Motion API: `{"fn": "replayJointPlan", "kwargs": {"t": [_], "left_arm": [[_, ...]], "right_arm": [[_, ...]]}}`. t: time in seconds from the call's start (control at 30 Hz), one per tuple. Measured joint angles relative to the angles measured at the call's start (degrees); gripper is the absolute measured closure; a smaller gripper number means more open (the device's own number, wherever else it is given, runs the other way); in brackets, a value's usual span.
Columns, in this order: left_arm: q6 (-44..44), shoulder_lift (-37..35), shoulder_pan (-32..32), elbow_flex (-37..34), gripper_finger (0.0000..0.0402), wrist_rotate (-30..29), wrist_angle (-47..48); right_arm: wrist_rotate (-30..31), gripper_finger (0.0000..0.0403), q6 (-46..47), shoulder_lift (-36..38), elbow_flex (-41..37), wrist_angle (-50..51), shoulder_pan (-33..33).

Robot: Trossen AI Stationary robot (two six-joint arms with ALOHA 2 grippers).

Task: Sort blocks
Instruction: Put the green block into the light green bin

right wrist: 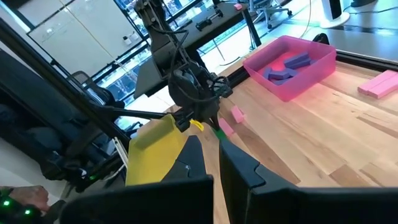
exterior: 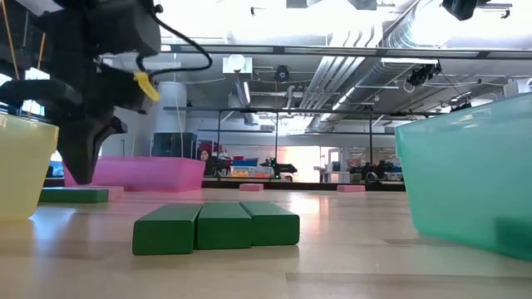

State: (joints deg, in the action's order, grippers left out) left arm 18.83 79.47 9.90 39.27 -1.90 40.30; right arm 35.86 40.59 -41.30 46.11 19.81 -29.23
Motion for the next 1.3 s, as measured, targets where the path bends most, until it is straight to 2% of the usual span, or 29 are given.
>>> {"fn": "replayJointPlan", "kwargs": {"t": [0.17,0.37,0.57,0.67,0.8,0.93,1.0,1.13,1.3], "left_arm": [[0.47,4.55,-0.4,0.86,0.0401,0.48,-0.07],[1.01,5.16,2.06,2.47,0.0401,7.91,-6.5],[3.43,5.38,3.02,2.56,0.0401,5.96,-12.1],[4.08,5.19,2.08,3.04,0.0401,5.27,-11.63],[5.35,4.78,1.14,6.72,0.0394,7.15,-9.48],[6.63,4.76,2.77,9.67,0.036,11.98,-7.66],[7.02,4.76,4.93,10.05,0.0332,12.28,-6.91],[9.26,4.9,8.25,10.03,0.0263,5.98,-3.39],[10.04,5.36,8.93,10.04,0.0195,-0.15,-4.05]], "right_arm": [[0.0,0.0403,-0.15,0.0,0.0,0.37,0.0],[-0.03,0.0403,-0.15,0.0,0.0,0.66,0.0],[-0.05,0.0403,-0.15,0.02,0.0,1.05,0.0],[-0.05,0.0403,-0.15,0.01,0.0,1.08,0.0],[-0.05,0.0403,-0.15,0.02,0.0,1.03,0.0],[-0.07,0.0403,-0.15,0.02,0.0,1.03,0.0],[-0.07,0.0403,-0.15,0.0,0.0,1.03,0.0],[-0.07,0.0403,-0.15,0.02,0.0,1.06,0.0],[-0.07,0.0403,-0.15,0.02,0.0,1.76,0.0]]}}
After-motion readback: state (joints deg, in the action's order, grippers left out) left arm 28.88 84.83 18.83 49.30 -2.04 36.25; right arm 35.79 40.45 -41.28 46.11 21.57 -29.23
